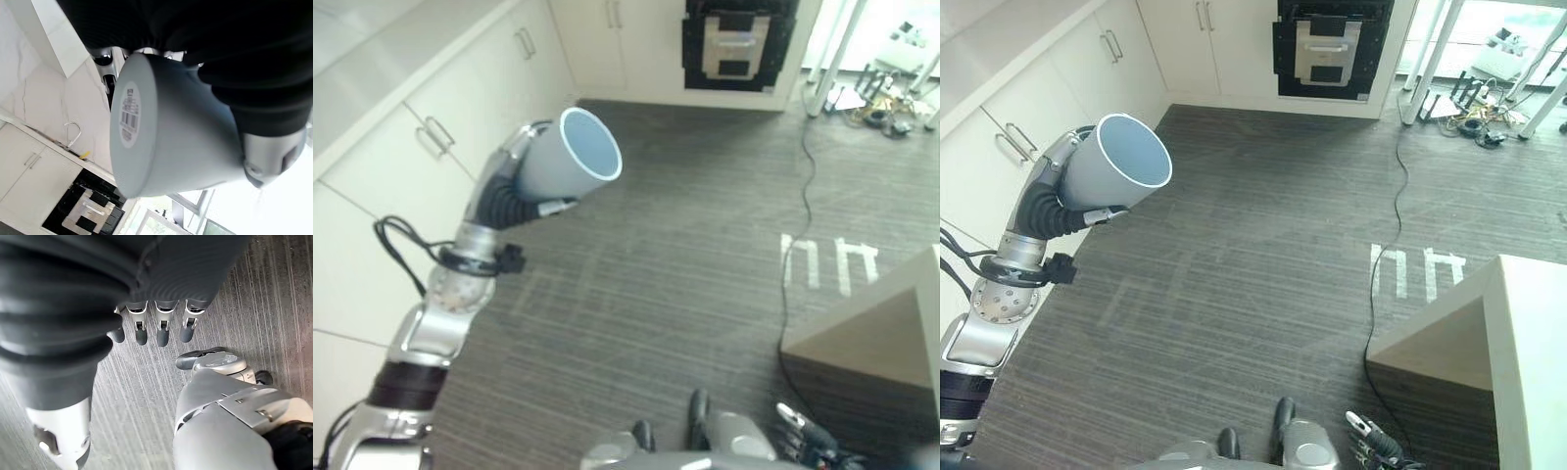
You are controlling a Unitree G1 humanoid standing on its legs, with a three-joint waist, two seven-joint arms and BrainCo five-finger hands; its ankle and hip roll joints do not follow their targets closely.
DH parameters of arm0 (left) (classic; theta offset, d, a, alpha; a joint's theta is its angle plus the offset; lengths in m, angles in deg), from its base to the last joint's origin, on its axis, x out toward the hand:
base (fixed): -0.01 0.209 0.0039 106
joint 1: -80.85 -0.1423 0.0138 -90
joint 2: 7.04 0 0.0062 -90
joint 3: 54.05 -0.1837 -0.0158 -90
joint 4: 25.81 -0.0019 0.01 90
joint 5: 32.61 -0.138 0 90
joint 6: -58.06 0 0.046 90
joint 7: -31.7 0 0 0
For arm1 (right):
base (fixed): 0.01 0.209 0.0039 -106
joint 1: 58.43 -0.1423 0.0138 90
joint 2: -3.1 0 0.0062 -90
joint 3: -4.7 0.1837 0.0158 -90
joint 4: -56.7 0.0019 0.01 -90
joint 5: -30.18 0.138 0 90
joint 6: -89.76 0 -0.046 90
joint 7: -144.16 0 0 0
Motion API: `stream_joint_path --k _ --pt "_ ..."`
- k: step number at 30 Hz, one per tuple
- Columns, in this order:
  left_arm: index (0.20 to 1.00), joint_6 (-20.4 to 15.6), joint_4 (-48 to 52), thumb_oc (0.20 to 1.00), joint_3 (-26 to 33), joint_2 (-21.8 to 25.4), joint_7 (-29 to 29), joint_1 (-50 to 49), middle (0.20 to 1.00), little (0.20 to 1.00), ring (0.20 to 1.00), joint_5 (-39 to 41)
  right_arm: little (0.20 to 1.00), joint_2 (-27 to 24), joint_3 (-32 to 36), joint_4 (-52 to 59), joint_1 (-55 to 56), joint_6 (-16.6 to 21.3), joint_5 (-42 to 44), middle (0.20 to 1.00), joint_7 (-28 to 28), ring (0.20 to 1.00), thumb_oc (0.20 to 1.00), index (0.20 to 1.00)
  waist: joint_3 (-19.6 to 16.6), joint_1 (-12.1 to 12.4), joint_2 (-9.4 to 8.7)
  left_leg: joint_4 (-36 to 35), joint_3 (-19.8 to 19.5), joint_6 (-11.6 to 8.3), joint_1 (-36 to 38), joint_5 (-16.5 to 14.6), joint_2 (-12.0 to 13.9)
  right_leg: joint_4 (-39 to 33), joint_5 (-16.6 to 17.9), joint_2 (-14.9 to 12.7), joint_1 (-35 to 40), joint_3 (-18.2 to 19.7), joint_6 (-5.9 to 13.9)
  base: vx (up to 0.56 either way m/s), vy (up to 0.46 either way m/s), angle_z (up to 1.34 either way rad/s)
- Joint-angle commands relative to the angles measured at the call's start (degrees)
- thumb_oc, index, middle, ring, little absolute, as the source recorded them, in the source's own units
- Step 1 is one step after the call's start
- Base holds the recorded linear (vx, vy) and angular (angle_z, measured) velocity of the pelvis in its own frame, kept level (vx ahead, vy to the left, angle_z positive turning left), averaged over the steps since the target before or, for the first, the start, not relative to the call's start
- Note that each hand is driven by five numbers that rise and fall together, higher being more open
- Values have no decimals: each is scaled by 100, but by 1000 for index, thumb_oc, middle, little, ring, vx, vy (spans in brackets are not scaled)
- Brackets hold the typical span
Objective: Place the dishes in the dishwasher.
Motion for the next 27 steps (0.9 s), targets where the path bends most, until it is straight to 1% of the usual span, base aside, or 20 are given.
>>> stream_joint_path --k 1,3,5,7,8,9,12,13,14,15,16,17,19,20,21,22,23,24,25,27 --pt "200 -22 -344 200 -809 -547 295 902 200 200 200 137 1000 170 -397 -89 -217 290 -221 1000 -387 1000 1000 1000 -66 -268 -102 -17 96 -320 -568 418 187 -591 -254 -196 736 352 718 4 -20 -11" --pt "200 -21 -313 200 -831 -569 279 910 200 200 200 163 1000 141 -431 -123 -225 301 55 1000 -371 1000 1000 1000 -80 -269 -100 90 7 -314 -605 379 176 -508 -342 -148 735 395 657 -2 -64 3" --pt "200 48 -266 200 -774 -586 237 936 200 200 200 253 1000 77 -437 -82 -209 394 -337 1000 -407 1000 1000 1000 -63 -325 -115 455 39 -321 -721 259 200 -342 -474 -124 726 413 568 -13 -79 -2" --pt "200 56 -247 200 -722 -555 274 909 200 200 200 344 1000 65 -470 -66 -206 424 -500 1000 -466 1000 1000 1000 -54 -338 -179 938 176 -234 -807 -10 164 -222 -525 -209 700 316 532 22 -88 1" --pt "200 39 -238 200 -675 -535 280 886 200 200 200 402 1000 48 -493 -78 -202 428 -540 1000 -588 1000 1000 1000 -16 -313 -276 1549 367 -201 -1007 -154 196 -176 -523 -308 735 203 486 56 -106 14" --pt "200 36 -233 200 -657 -527 260 885 200 200 200 435 1000 35 -490 -112 -202 415 -512 1000 -594 1000 1000 1000 16 -304 -280 1741 386 -234 -1127 -124 265 -164 -531 -299 757 169 468 90 -88 21" --pt "200 65 -166 200 -580 -546 127 841 200 200 200 448 1000 -20 -418 -363 -230 467 -574 1000 -551 1000 1000 1000 113 -254 -214 1501 413 -391 -1230 247 501 -149 -587 -232 867 120 455 248 56 19" --pt "200 130 -99 200 -580 -578 167 759 200 200 200 394 1000 -65 -371 -426 -227 468 -617 1000 -515 1000 1000 1000 138 -208 -133 978 358 -542 -1265 698 711 -223 -618 -191 986 119 470 412 172 6" --pt "200 147 -81 200 -570 -594 179 713 200 200 200 390 1000 -90 -357 -432 -209 454 -623 1000 -504 1000 1000 1000 153 -189 -107 727 354 -607 -1264 909 813 -287 -630 -195 1073 117 475 499 237 8" --pt "200 149 -83 200 -558 -627 194 672 200 200 200 372 1000 -118 -360 -435 -196 425 -628 1000 -517 1000 1000 1000 172 -169 -73 488 402 -693 -1343 1180 1007 -345 -641 -227 1156 86 488 345 176 -4" --pt "200 150 -83 200 -546 -643 194 656 200 200 200 370 1000 -138 -361 -438 -189 406 -636 1000 -527 1000 1000 1000 183 -165 -67 391 430 -732 -1363 1300 1079 -365 -645 -248 1193 77 490 589 368 -21" --pt "200 87 -125 200 -438 -718 105 556 200 200 200 389 1000 -185 -353 -455 -142 417 -703 1000 -563 1000 1000 1000 223 -156 -27 270 614 -856 -1571 1610 1411 -252 -735 -394 1279 -34 522 603 369 -29" --pt "200 1 -153 200 -382 -756 56 495 200 200 200 355 1000 -202 -347 -434 -126 442 -743 1000 -592 1000 1000 1000 216 -174 -13 327 620 -908 -1550 1494 1442 -23 -903 -508 1297 -65 568 543 391 -24" --pt "200 -44 -160 200 -351 -776 65 457 200 200 200 305 1000 -192 -358 -389 -122 441 -727 1000 -663 1000 1000 1000 210 -168 12 378 627 -876 -1523 1337 1417 276 -1056 -614 1230 -83 614 386 353 -27" --pt "200 -56 -161 200 -343 -782 54 442 200 200 200 290 1000 -187 -357 -378 -129 423 -674 1000 -705 1000 1000 1000 212 -150 22 421 588 -865 -1543 1297 1407 381 -1107 -662 1228 -73 612 445 428 -35" --pt "200 -24 -157 200 -332 -787 -9 429 200 200 200 251 1000 -191 -306 -361 -125 389 -483 1000 -794 1000 1000 1000 224 -100 28 599 534 -754 -1641 1194 1303 588 -1194 -746 1226 -55 624 463 390 -36" --pt "200 -30 -179 200 -349 -798 -70 443 200 200 200 210 1000 -166 -215 -368 -103 358 -405 1000 -792 1000 1000 1000 190 -34 -10 787 327 -690 -1715 1012 1107 649 -1241 -824 1312 -9 683 465 383 -39" --pt "200 -69 -210 200 -372 -820 -111 463 200 200 200 210 1000 -136 -181 -351 -86 356 -374 1000 -815 1000 1000 1000 159 -11 -31 856 299 -641 -1727 924 1001 690 -1266 -879 1360 -17 737 487 363 -35" --pt "200 -104 -254 200 -443 -852 -157 527 200 200 200 129 1000 -68 -129 -306 -21 401 -469 1000 -828 1000 1000 1000 104 12 -51 873 254 -531 -1692 801 801 856 -1310 -986 1371 -22 805 446 380 -37" --pt "200 -172 -327 200 -550 -862 -194 609 200 200 200 65 1000 56 -53 -203 79 524 -548 1000 -919 1000 1000 1000 47 6 -55 824 272 -318 -1585 661 526 1407 -1177 -1161 1322 -27 936 464 470 -13"
